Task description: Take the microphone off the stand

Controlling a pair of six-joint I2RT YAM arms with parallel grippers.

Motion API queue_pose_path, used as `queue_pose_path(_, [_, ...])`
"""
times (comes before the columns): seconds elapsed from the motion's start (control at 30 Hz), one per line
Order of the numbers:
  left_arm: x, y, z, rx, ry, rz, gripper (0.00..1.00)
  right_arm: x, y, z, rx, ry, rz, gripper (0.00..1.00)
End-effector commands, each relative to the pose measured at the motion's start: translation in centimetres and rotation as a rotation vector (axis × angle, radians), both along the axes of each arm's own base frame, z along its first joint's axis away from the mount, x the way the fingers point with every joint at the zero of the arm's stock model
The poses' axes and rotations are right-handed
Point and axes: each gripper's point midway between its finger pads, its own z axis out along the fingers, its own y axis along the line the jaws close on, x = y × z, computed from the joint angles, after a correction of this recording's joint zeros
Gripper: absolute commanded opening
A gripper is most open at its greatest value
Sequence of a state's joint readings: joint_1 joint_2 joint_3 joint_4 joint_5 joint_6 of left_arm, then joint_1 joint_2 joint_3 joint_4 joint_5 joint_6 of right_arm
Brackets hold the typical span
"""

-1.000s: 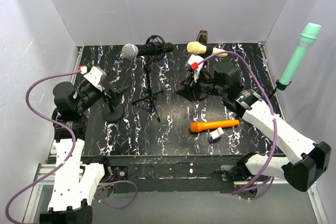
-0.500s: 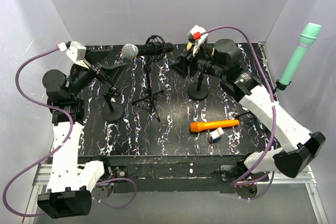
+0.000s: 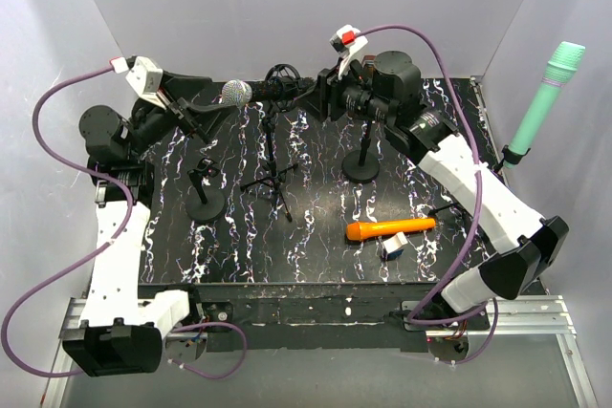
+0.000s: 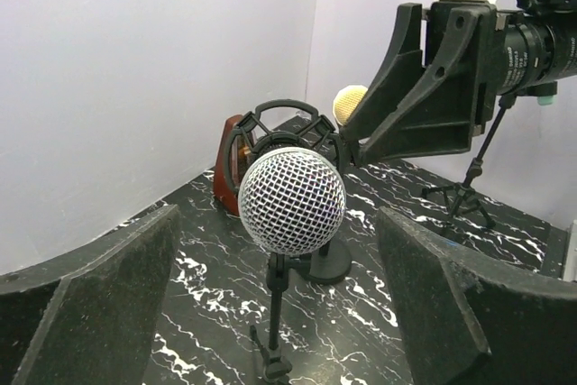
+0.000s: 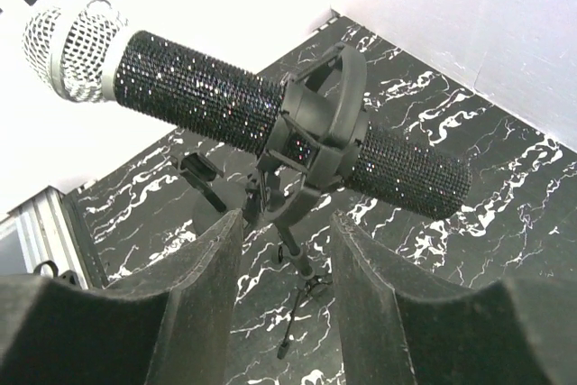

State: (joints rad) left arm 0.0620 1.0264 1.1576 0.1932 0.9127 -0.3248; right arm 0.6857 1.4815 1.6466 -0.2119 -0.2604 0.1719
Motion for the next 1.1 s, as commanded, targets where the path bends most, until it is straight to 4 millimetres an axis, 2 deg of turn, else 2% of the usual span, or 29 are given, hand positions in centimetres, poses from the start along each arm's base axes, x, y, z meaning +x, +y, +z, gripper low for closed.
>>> queue_pose_path(0.0, [-0.4,-1.0,0.9,0.027,-0.023,-0.044,0.87,0.5,0.4,3.4,0.076,-0.033,-0.018,0.49])
queue_pose_path(0.13, [0.2,-1.6,0.3,0.028,0.000,-0.074,0.82,1.6,1.1,3.6,0.083,-0.022,-0.028,0.45])
queue_pose_path(0.33, [1.0,-1.8,0.0,0.033,0.006,-0.092,0.67,2.7,2.3,2.9,0.081,0.013,-0.021,0.24])
queue_pose_path(0.5, [1.3,-2.0,-0.1,0.013,0.002,-0.116,0.46,3.2,2.7,2.4,0.079,0.034,-0.021,0.10])
queue_pose_path(0.6, [1.7,-1.8,-0.2,0.015,-0.003,-0.095,0.40,3.3,3.0,2.3,0.082,0.052,-0.018,0.01])
queue_pose_path(0.73, [1.0,-2.1,0.3,0.020,-0.018,-0.117,0.28,3.8,2.6,1.8,0.076,0.067,-0.049,0.01])
queue_pose_path(1.0, [-2.8,-2.5,3.9,0.055,-0.087,-0.162,0.02,6.3,0.7,0.6,0.079,0.121,-0.172,0.01])
queue_pose_path(1.07, [-3.8,-2.6,4.4,0.062,-0.096,-0.167,0.00,6.7,0.4,0.3,0.082,0.137,-0.183,0.01])
